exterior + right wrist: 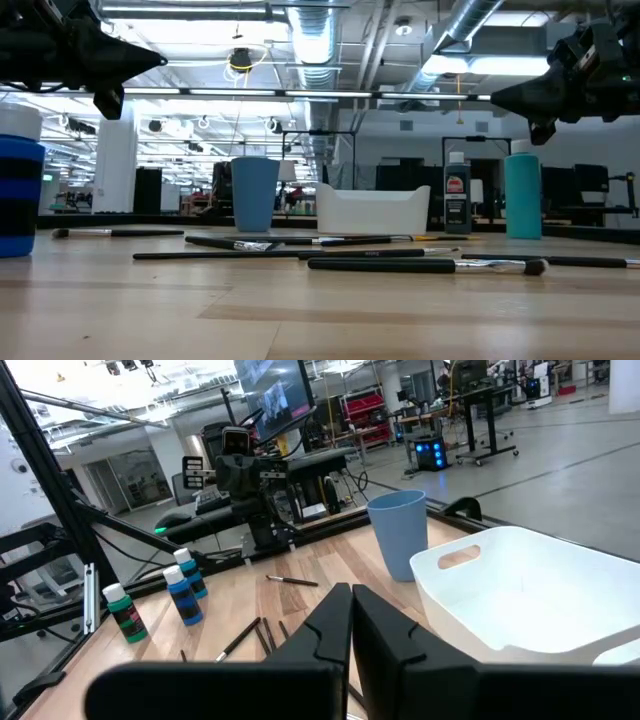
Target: Pick & Place Paint Supplies
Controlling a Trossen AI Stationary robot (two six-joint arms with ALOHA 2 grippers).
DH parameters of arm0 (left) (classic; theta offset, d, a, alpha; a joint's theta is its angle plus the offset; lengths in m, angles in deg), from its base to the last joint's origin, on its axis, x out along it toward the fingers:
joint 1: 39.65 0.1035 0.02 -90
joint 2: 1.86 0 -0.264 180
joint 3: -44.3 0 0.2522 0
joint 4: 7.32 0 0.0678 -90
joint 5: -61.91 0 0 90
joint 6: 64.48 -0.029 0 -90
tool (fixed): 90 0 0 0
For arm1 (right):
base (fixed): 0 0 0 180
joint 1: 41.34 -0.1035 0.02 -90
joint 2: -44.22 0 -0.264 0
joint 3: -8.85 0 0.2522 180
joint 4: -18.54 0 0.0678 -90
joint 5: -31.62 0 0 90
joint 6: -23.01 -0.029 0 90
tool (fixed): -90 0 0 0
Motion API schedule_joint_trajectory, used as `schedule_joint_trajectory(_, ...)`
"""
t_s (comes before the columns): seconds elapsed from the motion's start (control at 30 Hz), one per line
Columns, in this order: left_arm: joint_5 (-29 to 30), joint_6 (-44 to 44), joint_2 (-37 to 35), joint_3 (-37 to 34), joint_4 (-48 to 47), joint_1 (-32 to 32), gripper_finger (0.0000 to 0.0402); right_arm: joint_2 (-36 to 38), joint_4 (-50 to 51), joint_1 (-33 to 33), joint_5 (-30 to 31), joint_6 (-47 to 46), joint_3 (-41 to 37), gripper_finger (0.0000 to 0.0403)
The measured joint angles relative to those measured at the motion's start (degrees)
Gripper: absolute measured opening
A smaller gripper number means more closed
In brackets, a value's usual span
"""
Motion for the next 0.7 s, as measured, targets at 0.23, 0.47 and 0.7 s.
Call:
schedule_joint_trajectory(0.23, 0.00, 0.01, 0.01, 0.00, 0.01, 0.02, 0.0002, 0.00, 0.00, 0.01, 0.00, 0.00, 0.00, 0.0006)
schedule_joint_trajectory(0.47, 0.00, 0.00, 0.02, 0.00, 0.43, 0.00, 0.0002, 0.00, 0.01, 0.00, 0.00, 0.00, -0.01, 0.0006)
schedule_joint_trajectory(0.7, 0.00, 6.77, 0.00, 0.04, 1.88, 0.02, 0.0002, 0.00, 0.02, 0.00, 0.00, 0.00, 0.00, 0.0006)
